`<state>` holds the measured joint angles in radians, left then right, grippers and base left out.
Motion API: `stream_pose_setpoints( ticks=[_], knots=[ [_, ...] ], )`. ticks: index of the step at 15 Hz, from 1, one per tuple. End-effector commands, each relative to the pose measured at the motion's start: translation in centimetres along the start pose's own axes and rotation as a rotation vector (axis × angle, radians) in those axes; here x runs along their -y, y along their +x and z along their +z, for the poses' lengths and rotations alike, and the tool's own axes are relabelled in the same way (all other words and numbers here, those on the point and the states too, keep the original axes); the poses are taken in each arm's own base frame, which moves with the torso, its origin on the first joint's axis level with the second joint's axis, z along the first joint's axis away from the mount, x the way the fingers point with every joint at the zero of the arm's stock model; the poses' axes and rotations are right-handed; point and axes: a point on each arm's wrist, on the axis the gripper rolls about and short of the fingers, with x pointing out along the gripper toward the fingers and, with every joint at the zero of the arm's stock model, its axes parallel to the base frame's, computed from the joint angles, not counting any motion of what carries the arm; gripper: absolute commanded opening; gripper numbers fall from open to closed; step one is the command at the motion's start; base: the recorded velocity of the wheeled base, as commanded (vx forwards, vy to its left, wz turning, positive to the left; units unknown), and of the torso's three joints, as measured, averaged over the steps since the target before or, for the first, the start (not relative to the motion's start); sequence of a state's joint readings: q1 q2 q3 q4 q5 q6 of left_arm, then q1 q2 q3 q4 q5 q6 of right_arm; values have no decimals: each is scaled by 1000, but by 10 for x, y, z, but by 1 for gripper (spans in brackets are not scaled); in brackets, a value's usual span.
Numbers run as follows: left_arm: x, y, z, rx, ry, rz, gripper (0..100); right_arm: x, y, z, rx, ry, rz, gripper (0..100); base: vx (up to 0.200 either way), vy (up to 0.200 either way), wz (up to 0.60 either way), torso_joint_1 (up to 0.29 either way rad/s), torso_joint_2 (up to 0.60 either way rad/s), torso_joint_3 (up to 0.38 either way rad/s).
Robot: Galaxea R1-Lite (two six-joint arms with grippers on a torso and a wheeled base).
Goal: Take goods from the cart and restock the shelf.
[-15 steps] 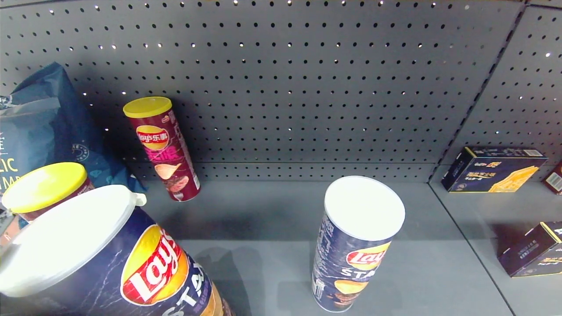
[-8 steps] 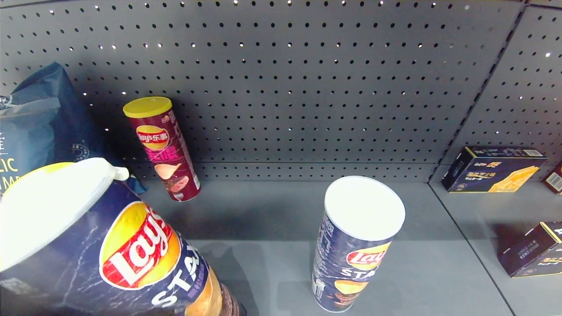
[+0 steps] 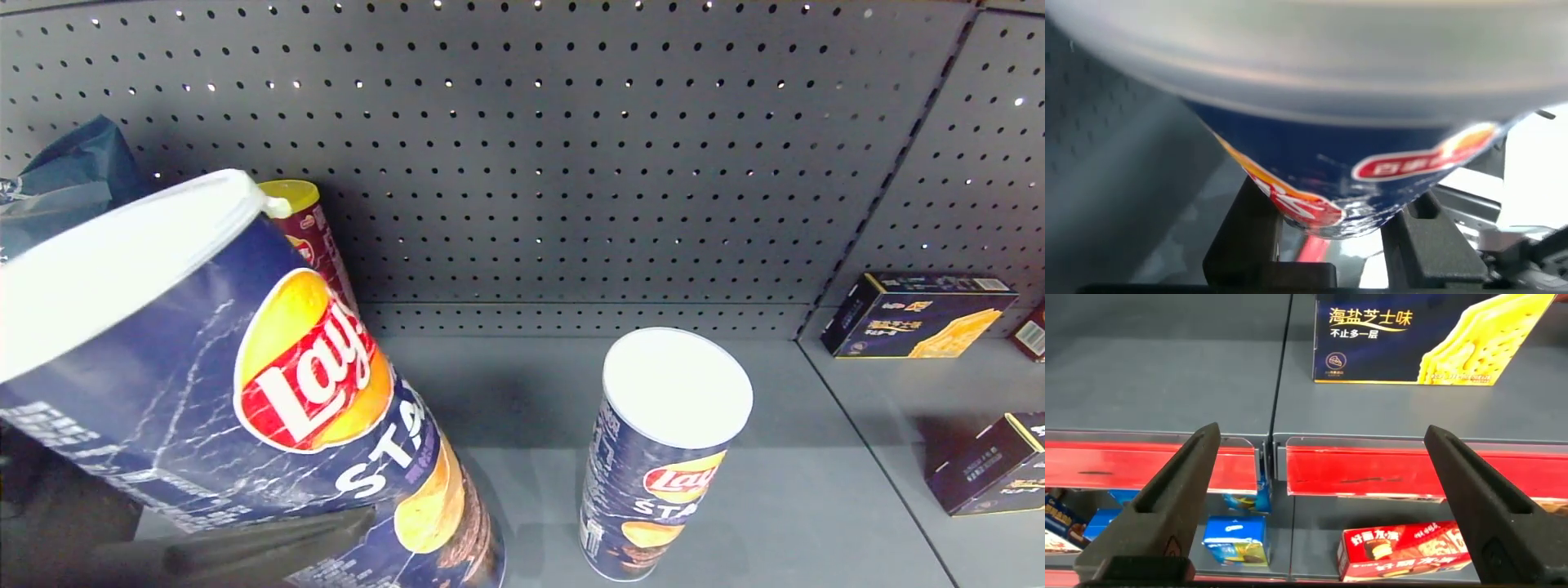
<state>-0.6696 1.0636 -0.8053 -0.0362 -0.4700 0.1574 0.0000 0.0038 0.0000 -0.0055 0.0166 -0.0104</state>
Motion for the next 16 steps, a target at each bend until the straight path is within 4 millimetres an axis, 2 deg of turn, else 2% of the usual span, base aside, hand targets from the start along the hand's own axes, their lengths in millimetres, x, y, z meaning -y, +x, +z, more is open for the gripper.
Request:
stream_pose_setpoints(
  ticks=[1,4,6,9,10,14,16],
  knots=[
    [-8,17,-1,-44,-14,-7,0,0,0,0,-2,0,0,100,0,0,0,0,0,0],
    [-20,31,0,-70,-26,9,0,0,0,0,-2,0,2,100,0,0,0,0,0,0],
    [-40,44,6,-85,-43,67,0,0,0,0,-2,0,0,100,0,0,0,0,0,0],
    [-53,58,8,-101,-50,99,0,0,0,0,-2,0,0,100,0,0,0,0,0,0],
    [-64,72,10,-121,-54,141,0,0,0,0,-2,0,0,100,0,0,0,0,0,0],
    [-74,86,19,-111,-48,146,0,0,0,0,-2,0,0,100,0,0,0,0,0,0],
    [-78,93,17,-124,-52,154,0,0,0,0,-2,0,0,100,0,0,0,0,0,0]
  ],
)
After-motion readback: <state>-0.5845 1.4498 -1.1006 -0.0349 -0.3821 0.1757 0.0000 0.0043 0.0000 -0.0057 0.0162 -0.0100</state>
